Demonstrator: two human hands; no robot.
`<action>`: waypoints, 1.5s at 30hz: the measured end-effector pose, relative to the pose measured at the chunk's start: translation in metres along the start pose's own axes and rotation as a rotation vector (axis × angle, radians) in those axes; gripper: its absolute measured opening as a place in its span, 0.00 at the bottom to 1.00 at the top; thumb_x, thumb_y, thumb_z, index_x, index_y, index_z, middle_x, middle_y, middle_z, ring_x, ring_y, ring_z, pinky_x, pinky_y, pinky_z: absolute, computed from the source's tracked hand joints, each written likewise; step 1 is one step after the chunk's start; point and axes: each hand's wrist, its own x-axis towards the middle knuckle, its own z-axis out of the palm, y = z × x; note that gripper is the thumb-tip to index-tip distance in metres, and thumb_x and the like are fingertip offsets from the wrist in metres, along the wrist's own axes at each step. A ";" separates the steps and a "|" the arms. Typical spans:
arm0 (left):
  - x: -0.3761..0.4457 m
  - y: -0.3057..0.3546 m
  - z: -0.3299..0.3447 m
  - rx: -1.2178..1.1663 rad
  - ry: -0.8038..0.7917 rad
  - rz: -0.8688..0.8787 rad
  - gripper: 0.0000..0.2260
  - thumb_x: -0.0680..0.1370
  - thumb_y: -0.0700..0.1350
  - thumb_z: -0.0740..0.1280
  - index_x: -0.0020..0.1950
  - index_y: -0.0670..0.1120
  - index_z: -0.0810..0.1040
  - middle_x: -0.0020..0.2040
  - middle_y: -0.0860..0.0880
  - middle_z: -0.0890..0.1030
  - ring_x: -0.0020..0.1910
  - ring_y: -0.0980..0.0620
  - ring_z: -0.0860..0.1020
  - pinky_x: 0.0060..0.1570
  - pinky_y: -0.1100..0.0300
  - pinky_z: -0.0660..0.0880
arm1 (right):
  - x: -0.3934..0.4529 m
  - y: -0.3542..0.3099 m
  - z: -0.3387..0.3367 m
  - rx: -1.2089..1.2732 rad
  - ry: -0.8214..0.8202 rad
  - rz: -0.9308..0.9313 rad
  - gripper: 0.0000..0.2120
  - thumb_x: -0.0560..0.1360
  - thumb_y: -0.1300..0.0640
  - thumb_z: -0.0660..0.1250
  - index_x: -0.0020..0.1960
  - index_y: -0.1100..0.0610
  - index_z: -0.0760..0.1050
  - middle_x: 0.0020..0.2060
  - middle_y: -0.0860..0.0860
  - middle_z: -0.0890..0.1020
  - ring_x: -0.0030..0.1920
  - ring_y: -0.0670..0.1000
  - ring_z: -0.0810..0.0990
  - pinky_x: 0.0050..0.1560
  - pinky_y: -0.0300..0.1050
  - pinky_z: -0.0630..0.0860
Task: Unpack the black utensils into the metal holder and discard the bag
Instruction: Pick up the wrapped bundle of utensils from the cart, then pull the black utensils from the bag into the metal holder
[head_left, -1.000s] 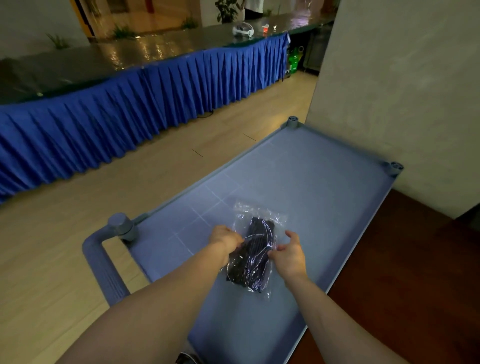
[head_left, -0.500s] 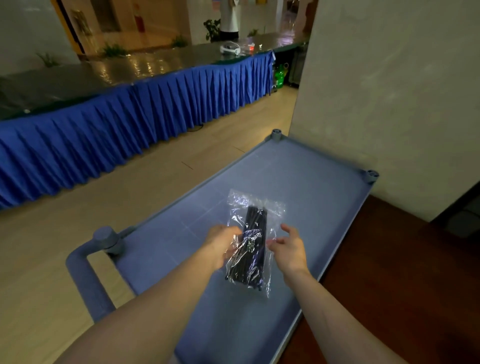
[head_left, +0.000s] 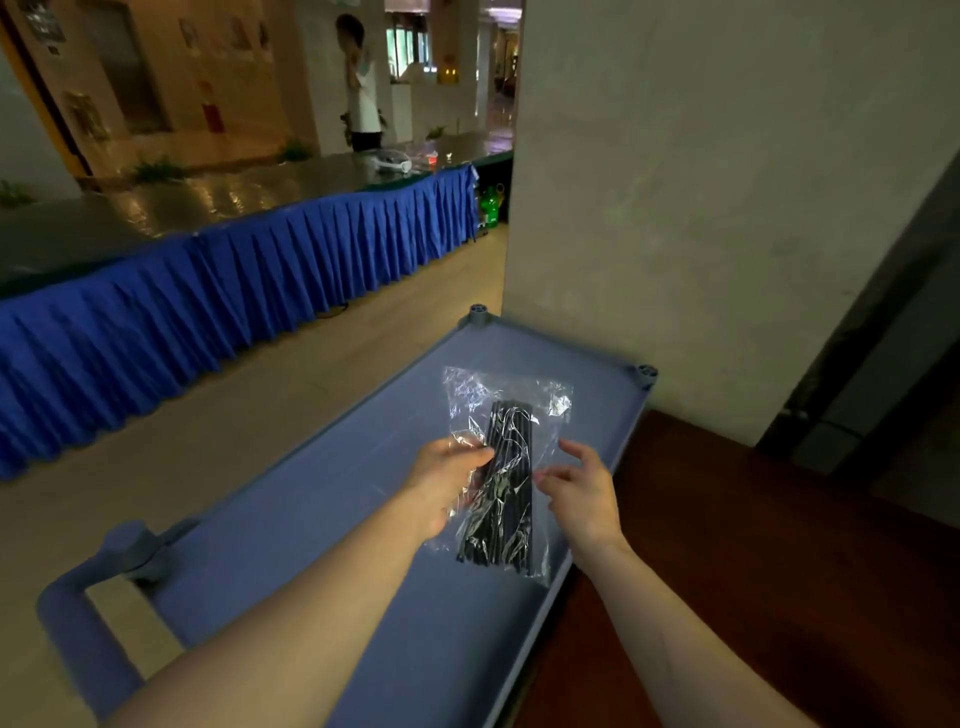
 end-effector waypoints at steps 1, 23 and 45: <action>-0.002 0.004 0.007 0.001 -0.013 0.014 0.08 0.75 0.44 0.75 0.53 0.50 0.81 0.50 0.51 0.81 0.45 0.55 0.77 0.43 0.58 0.71 | -0.001 -0.003 -0.008 0.007 0.014 -0.009 0.27 0.78 0.67 0.69 0.74 0.55 0.67 0.45 0.51 0.85 0.51 0.49 0.82 0.65 0.58 0.76; -0.044 0.083 0.120 -0.043 -0.285 0.268 0.13 0.76 0.39 0.74 0.60 0.44 0.81 0.54 0.43 0.85 0.45 0.51 0.82 0.55 0.52 0.80 | -0.018 -0.057 -0.136 0.099 0.207 -0.184 0.27 0.76 0.68 0.69 0.72 0.55 0.69 0.46 0.56 0.85 0.52 0.56 0.84 0.61 0.64 0.78; -0.114 0.135 0.230 -0.048 -0.564 0.418 0.06 0.78 0.35 0.70 0.51 0.43 0.83 0.41 0.48 0.87 0.37 0.56 0.85 0.34 0.65 0.79 | -0.070 -0.102 -0.261 -0.034 0.476 -0.370 0.28 0.76 0.64 0.71 0.73 0.53 0.68 0.46 0.50 0.84 0.46 0.45 0.84 0.45 0.40 0.77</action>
